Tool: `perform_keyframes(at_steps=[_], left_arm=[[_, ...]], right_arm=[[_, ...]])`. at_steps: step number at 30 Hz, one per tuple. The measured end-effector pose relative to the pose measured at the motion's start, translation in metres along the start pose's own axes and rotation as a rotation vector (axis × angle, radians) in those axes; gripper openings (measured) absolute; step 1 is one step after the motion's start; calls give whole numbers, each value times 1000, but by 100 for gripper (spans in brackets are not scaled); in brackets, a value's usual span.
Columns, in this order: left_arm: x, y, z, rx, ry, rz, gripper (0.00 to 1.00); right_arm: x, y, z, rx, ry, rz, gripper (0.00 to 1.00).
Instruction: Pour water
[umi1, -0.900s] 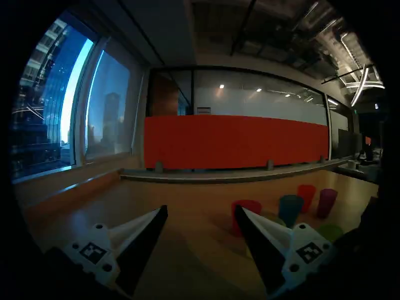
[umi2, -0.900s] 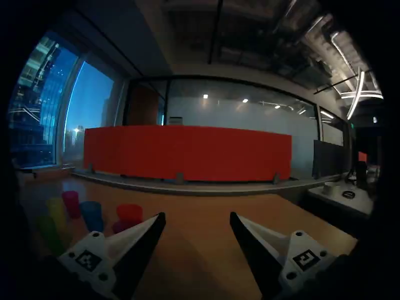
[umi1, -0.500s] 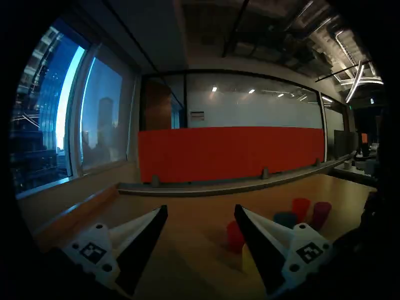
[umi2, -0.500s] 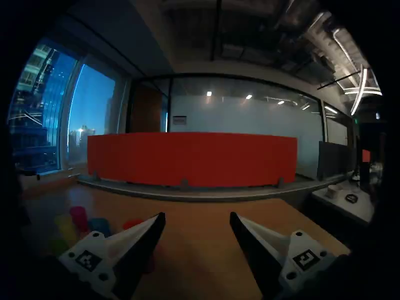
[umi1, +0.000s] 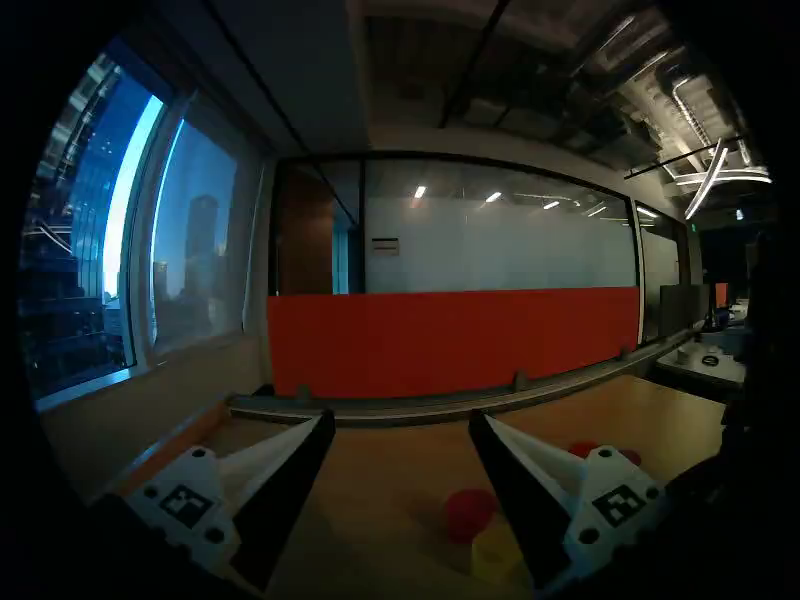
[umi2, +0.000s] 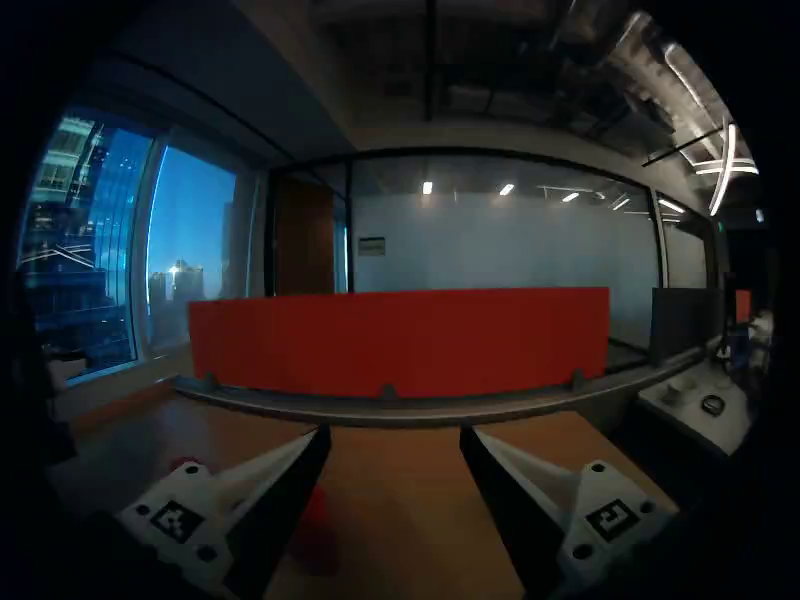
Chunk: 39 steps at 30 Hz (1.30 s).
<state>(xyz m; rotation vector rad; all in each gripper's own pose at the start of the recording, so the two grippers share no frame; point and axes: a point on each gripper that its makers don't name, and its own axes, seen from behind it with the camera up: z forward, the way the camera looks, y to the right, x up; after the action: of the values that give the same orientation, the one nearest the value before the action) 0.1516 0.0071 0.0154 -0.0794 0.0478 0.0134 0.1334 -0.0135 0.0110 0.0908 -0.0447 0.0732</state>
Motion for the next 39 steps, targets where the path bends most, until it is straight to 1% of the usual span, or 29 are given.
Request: perform_keyframes(at_steps=[3, 6, 11, 15, 17, 23, 26, 30, 33, 36, 39], left_arm=[[13, 0, -1, -7, 6, 4, 100], [20, 2, -1, -26, 9, 1, 100], [24, 9, 0, -76, 6, -19, 100], [33, 17, -1, -128, 16, -32, 100], [36, 23, -1, -157, 17, -34, 100], [38, 44, -6, -265, 4, -31, 100], [39, 56, -11, -326, 0, -33, 100], [36, 76, -20, -427, -12, -33, 100], [34, 89, -26, -495, -18, -25, 100], [33, 97, -31, -538, -15, -18, 100], [31, 104, -36, -572, -19, -6, 100]], right_arm=[[16, 1, -1, 3, 8, -11, 100], [23, -1, -3, 14, 10, -16, 100], [19, -6, -4, 49, -14, -10, 100], [20, -14, -6, 95, -17, -5, 100], [21, -19, -8, 129, -17, -4, 100], [27, -43, -15, 262, -3, -16, 100], [27, -57, -21, 333, -6, -27, 100], [27, -80, -32, 446, -13, -36, 100], [26, -95, -41, 526, -20, -29, 100], [26, -102, -45, 577, -27, -23, 100], [26, -105, -47, 594, -32, -20, 99]])
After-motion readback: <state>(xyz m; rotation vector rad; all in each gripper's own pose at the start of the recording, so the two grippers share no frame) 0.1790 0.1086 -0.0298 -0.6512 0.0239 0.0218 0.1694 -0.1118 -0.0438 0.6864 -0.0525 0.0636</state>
